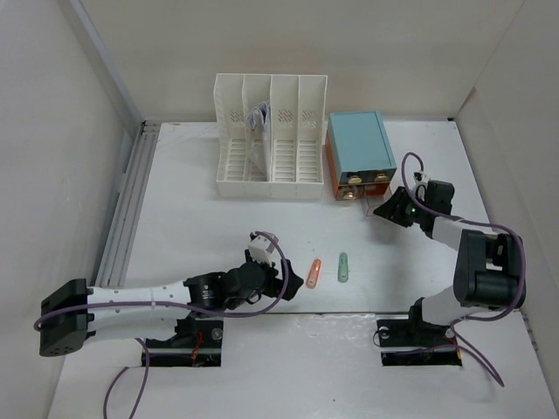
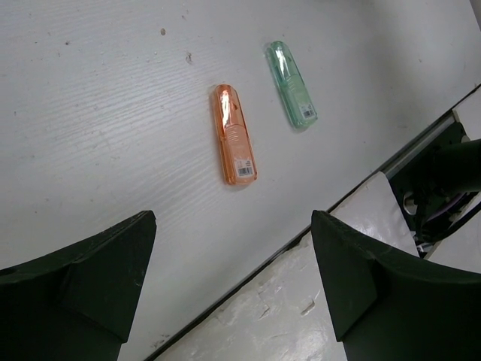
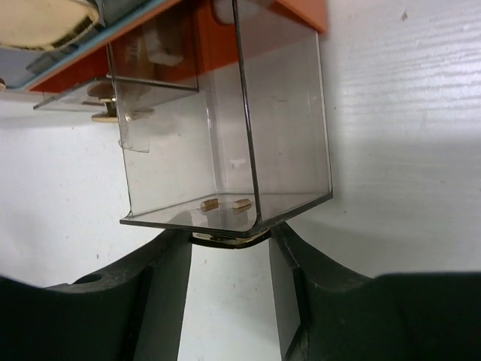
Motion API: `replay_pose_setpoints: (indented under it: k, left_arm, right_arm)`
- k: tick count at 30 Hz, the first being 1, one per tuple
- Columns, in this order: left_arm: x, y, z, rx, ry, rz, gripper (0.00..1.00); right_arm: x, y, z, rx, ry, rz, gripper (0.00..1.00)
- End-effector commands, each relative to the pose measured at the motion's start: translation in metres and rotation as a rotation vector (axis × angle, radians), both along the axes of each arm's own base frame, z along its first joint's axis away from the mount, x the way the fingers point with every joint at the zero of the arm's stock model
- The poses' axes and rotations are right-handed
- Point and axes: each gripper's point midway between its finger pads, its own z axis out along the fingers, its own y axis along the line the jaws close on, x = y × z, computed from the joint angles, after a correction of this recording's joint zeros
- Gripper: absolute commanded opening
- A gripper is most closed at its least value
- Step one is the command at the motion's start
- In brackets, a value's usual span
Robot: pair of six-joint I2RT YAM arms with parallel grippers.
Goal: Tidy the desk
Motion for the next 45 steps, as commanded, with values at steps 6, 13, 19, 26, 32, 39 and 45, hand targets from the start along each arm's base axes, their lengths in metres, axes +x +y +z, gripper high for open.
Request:
replay_pose_setpoints:
  k: [6,13,19,26,32,39,45]
  left_arm:
    - [0.004,-0.008,0.029,-0.062,-0.042,0.002,0.82]
    - [0.004,-0.008,0.029,-0.062,-0.042,0.002,0.82]
    - [0.005,-0.01,0.03,-0.055,-0.049,-0.003,0.83]
    - [0.009,-0.021,0.026,-0.023,-0.057,-0.011,0.82]
    - [0.021,-0.035,0.01,0.097,-0.065,0.006,0.74]
    - [0.033,-0.058,-0.029,0.331,-0.049,0.008,0.52]
    - [0.03,-0.068,-0.066,0.518,-0.025,-0.026,0.48]
  right_arm:
    - [-0.014,0.001,0.006,-0.029,0.036,0.069,0.59]
    - [-0.013,0.003,0.025,-0.023,-0.031,0.1,0.79]
    - [-0.032,0.021,0.061,0.002,-0.066,0.233,0.79]
    - [-0.05,0.055,0.089,-0.015,-0.103,0.529,0.7]
    - [-0.055,0.113,0.13,-0.262,-0.367,0.891,0.14]
    - [-0.053,0.131,0.21,-0.369,-0.724,0.971,0.18]
    - [-0.051,0.117,0.251,-0.458,-0.879,0.875,0.34]
